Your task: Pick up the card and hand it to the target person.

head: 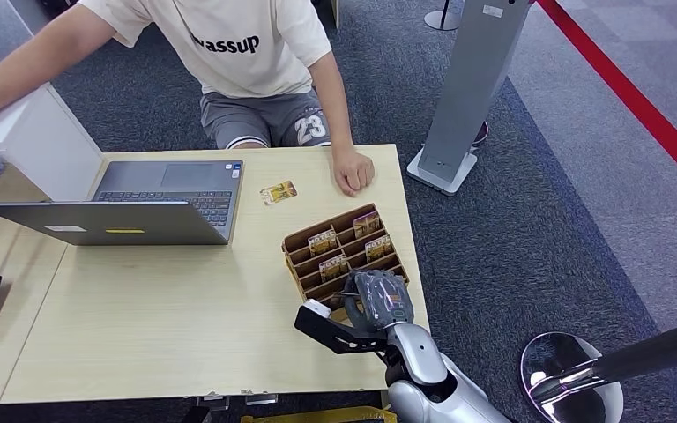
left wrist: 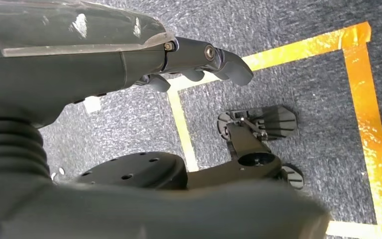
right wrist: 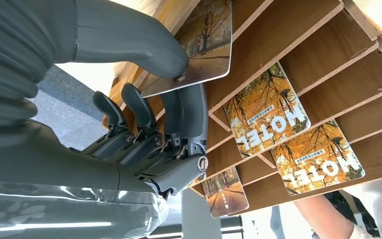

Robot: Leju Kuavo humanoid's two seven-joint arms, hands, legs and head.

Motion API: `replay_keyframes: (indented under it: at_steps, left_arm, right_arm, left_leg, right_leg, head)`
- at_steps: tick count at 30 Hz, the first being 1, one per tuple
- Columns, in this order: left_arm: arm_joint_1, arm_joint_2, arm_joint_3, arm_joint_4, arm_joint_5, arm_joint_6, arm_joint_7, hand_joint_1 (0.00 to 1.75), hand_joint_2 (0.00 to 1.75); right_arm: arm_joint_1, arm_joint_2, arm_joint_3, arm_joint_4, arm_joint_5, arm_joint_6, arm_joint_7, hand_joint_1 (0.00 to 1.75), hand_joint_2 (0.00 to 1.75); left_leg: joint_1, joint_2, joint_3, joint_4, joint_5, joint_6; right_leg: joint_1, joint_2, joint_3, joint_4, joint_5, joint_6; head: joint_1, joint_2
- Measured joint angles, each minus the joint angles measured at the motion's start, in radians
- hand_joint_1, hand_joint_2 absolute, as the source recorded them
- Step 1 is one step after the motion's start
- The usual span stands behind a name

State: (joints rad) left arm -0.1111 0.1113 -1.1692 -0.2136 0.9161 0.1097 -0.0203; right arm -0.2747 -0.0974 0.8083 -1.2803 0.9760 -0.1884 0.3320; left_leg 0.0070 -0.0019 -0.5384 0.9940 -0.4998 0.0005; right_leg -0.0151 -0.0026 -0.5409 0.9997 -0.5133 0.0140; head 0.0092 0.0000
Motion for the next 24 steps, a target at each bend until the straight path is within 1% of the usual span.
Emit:
replay_keyframes:
  at_steps: [6,8,14,17,20,24]
  left_arm:
    - [0.0,0.0,0.0,0.0,-0.006,-0.006,-0.015,0.0,1.75]
    - [0.0,0.0,0.0,0.0,-0.004,-0.006,-0.014,0.0,1.75]
    - [0.0,0.002,0.0,0.0,0.002,-0.02,-0.01,0.0,1.75]
    - [0.0,0.003,0.0,0.0,0.003,-0.023,-0.01,0.0,1.75]
    - [0.001,0.003,0.0,0.0,0.009,-0.023,-0.01,0.0,1.75]
    - [0.003,0.003,0.0,0.0,0.02,-0.022,-0.012,0.0,1.75]
  right_arm:
    - [0.0,0.0,0.0,0.001,-0.004,0.0,-0.004,1.48,1.75]
    - [0.0,0.0,-0.002,-0.002,-0.026,0.008,-0.012,1.48,1.75]
    - [-0.005,-0.005,-0.013,-0.049,-0.201,0.098,-0.055,1.48,1.75]
    - [-0.009,-0.016,-0.02,-0.094,-0.261,0.125,-0.065,1.48,1.75]
    - [-0.016,-0.029,-0.03,-0.16,-0.286,0.111,-0.074,1.48,1.75]
    - [-0.02,-0.039,-0.043,-0.258,-0.238,0.028,-0.095,1.48,1.75]
  left_leg:
    - [0.0,0.0,0.0,0.0,0.0,0.0]
    - [0.0,0.0,0.0,0.0,0.0,0.0]
    - [0.0,0.0,0.0,0.0,0.0,0.0]
    - [0.0,0.0,0.0,0.0,0.0,0.0]
    - [0.0,0.0,0.0,0.0,0.0,0.0]
    - [0.0,0.0,0.0,0.0,0.0,0.0]
  right_leg:
    - [0.0,0.0,0.0,0.0,0.0,0.0]
    - [0.0,0.0,0.0,0.0,0.0,0.0]
    - [0.0,0.0,0.0,0.0,0.0,0.0]
    - [0.0,0.0,0.0,0.0,0.0,0.0]
    - [0.0,0.0,0.0,0.0,0.0,0.0]
    - [0.0,0.0,0.0,0.0,0.0,0.0]
  head:
    - [0.0,0.0]
    - [0.0,0.0]
    - [0.0,0.0]
    - [0.0,0.0]
    - [0.001,0.0]
    - [0.0,0.0]
